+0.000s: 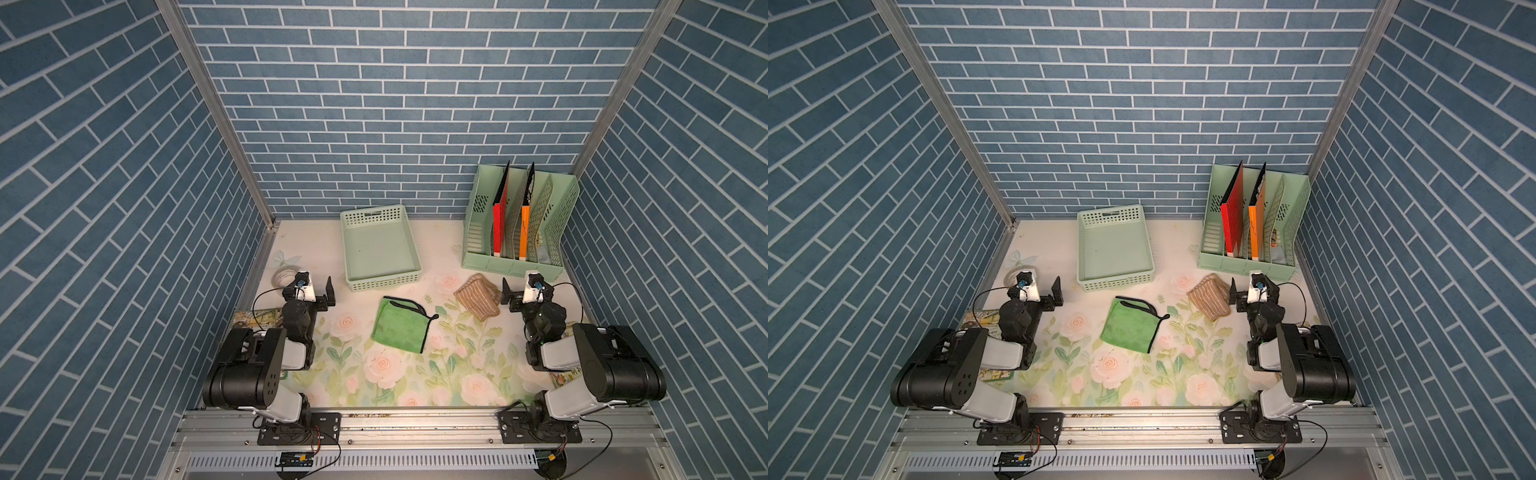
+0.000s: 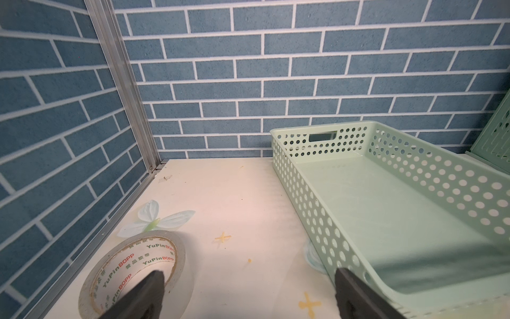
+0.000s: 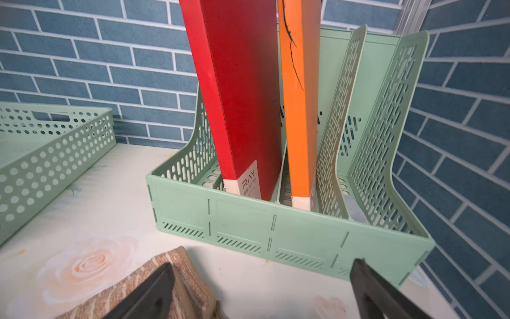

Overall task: Fold the square dishcloth
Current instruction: Reset both arms

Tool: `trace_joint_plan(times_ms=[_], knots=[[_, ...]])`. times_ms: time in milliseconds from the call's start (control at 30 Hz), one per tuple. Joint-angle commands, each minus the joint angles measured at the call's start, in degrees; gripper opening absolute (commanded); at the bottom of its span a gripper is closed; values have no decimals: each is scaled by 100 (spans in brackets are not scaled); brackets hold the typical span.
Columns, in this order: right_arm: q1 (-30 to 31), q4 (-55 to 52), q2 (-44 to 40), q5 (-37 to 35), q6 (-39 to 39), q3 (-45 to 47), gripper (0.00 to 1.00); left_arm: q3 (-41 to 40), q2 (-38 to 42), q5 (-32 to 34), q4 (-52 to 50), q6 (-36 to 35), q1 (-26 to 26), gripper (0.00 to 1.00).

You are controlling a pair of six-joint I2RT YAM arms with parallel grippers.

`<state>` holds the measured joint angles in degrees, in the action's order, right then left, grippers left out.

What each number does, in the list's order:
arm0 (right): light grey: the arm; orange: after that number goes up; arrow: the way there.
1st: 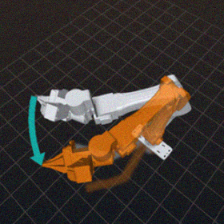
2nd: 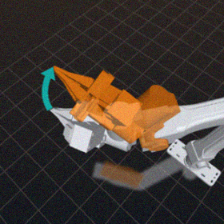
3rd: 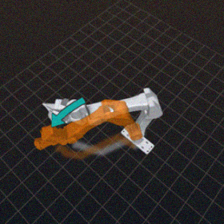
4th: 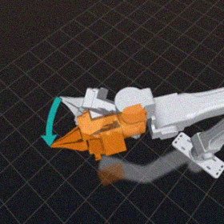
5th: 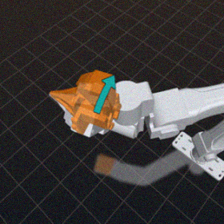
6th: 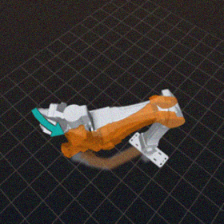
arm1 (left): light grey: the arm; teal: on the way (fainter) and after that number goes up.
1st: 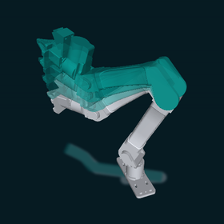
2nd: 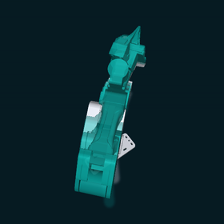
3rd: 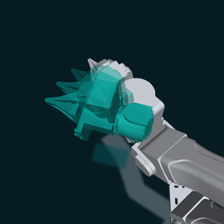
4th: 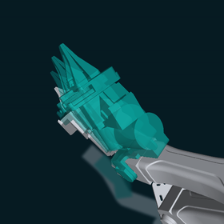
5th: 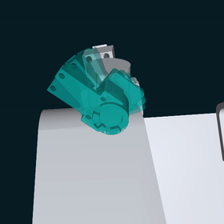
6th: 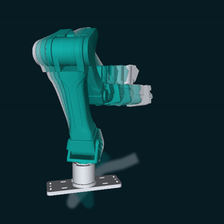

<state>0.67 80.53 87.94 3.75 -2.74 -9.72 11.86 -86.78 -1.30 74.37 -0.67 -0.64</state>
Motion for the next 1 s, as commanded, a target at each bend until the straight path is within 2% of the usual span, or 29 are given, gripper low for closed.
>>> trace_joint_plan(times_ms=[0, 233, 967], knots=[[-37, 211, -74, -258, 240, 229, 100, -35, 11, 18, 37, 49, 12, 100], [46, -693, -27, -123, 79, -290, 100, -34, 9, 16, 31, 48, 12, 100], [47, -679, -27, -76, 63, -268, 100, -36, 5, 21, 19, 45, 12, 100]])
